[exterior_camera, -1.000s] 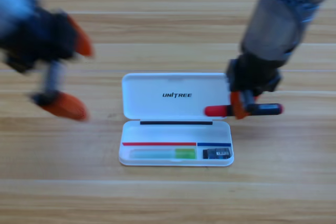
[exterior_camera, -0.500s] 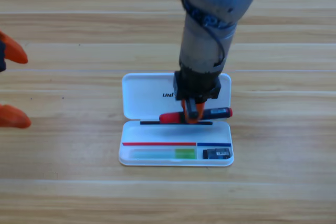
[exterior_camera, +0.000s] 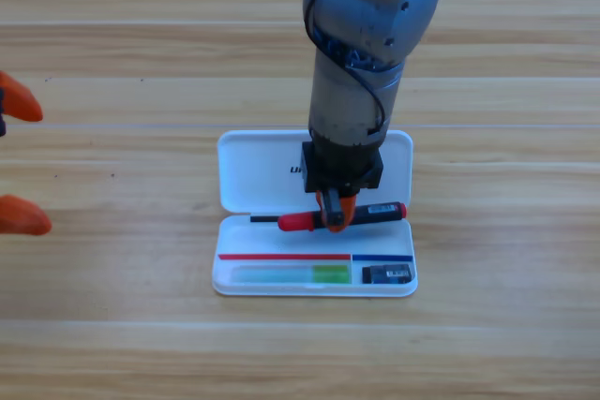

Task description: Clean up eraser and pencils

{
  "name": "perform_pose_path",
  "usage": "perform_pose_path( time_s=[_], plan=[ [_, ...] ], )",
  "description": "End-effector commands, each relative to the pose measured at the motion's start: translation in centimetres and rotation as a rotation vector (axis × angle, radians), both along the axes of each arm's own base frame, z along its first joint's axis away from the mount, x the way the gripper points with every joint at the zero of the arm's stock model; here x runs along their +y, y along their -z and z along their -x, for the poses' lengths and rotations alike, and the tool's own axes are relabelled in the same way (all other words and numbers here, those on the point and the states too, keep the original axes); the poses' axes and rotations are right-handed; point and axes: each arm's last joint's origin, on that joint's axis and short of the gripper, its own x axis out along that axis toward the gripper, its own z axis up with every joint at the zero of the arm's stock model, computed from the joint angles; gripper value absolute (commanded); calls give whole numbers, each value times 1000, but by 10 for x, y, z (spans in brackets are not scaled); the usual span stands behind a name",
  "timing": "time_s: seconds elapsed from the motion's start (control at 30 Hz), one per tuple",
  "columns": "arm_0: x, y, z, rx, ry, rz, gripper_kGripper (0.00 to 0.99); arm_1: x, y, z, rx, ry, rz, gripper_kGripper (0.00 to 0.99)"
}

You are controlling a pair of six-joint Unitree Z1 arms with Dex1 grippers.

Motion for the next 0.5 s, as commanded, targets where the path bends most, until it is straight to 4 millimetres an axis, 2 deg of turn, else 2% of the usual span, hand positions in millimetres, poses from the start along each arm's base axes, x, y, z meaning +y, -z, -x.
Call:
perform_pose_path(
  time_s=[0.03,0.47,0.5],
  plan=[
    [6,7,2,4,-24,-11,990,15,29,9,30,-22,62,0],
    [5,11,1,4,-24,-11,990,19,33,10,32,-16,64,0],
    [5,11,1,5,-22,-13,990,19,32,10,32,-11,62,67]
  ],
)
